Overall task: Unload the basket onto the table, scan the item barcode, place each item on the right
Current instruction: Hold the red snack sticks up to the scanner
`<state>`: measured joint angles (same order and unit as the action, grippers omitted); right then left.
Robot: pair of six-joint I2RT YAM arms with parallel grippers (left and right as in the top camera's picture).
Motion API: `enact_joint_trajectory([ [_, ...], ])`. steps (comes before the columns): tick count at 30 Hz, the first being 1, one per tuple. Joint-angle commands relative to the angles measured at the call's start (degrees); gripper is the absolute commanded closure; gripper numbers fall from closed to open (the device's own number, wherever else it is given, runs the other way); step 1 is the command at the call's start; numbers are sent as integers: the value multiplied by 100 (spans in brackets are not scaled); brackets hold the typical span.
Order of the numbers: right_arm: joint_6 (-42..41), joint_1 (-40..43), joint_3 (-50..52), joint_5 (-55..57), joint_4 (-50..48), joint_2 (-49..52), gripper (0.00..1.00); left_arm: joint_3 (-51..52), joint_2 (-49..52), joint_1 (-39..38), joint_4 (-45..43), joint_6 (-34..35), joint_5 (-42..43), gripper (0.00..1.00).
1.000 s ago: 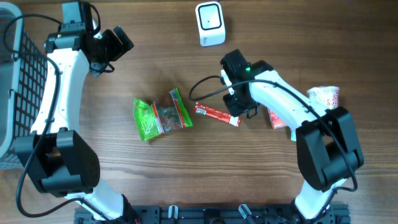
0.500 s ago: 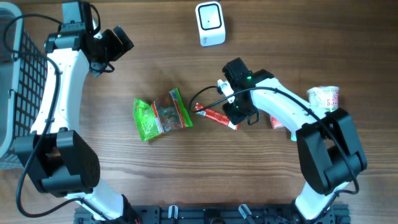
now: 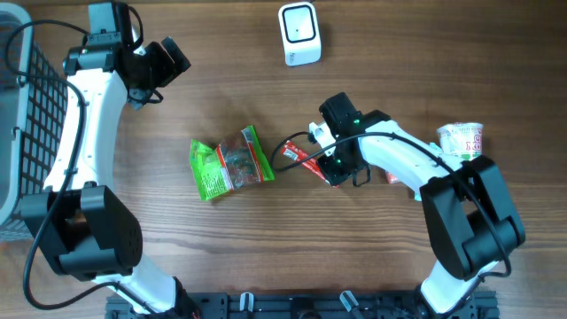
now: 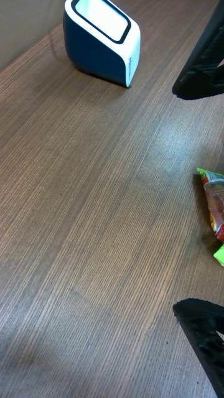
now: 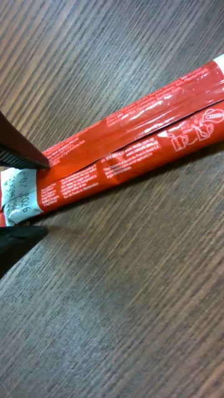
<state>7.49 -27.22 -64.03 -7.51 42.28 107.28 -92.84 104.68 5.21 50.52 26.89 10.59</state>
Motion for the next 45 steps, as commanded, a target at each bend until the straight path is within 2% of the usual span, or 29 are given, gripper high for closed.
enact_joint_trajectory([
  [1, -269, -9, 396, -46, -48, -79, 71, -15, 0, 22, -4, 13, 28, 0],
  [2, -317, -9, 518, -46, -186, -79, 96, -15, 2, 22, -4, 13, 28, 0],
  [5, -319, -9, 393, 92, -199, -195, 96, -15, 2, 22, -4, 13, 28, 0],
  [8, -422, -44, 31, 568, -118, -1047, 96, -15, 0, 22, -4, 13, 28, 0],
  [11, -946, -308, 28, 2000, -234, -2070, 96, -15, 2, 22, -4, 13, 28, 0],
  [14, -1178, -435, 44, 2396, -116, -2146, 96, -15, 0, 22, -4, 13, 28, 0],
  [18, -1777, -863, 63, 3993, -107, -2146, 96, -15, 2, 22, -4, 13, 28, 0],
  [20, -1637, -1010, 4, 3814, -284, -2146, 96, -15, 0, 22, -4, 13, 28, 0],
  [22, -1641, -710, -627, 2848, 380, -2140, 96, -15, 0, 22, -4, 13, 28, 0],
  [25, -1641, -326, -2142, 2367, 1307, -2118, 96, -15, 0, 22, -4, 13, 28, 0],
  [28, -1556, -313, -3794, 2243, 2111, -1641, 96, -15, 2, 22, -4, 13, 28, 0],
  [31, -1231, -315, -5617, 2511, 2684, -289, 96, -15, 2, 22, -4, 13, 28, 0],
  [36, -876, -315, -5783, 3882, 2059, 1176, 96, -15, 2, 22, -4, 13, 28, 0],
  [38, -719, -315, -5772, 4704, 1421, 1816, 96, -15, 0, 22, -4, 13, 28, 0],
  [45, 686, -562, -5740, 6832, -306, 2754, 96, -15, 0, 22, -4, 13, 28, 0],
])
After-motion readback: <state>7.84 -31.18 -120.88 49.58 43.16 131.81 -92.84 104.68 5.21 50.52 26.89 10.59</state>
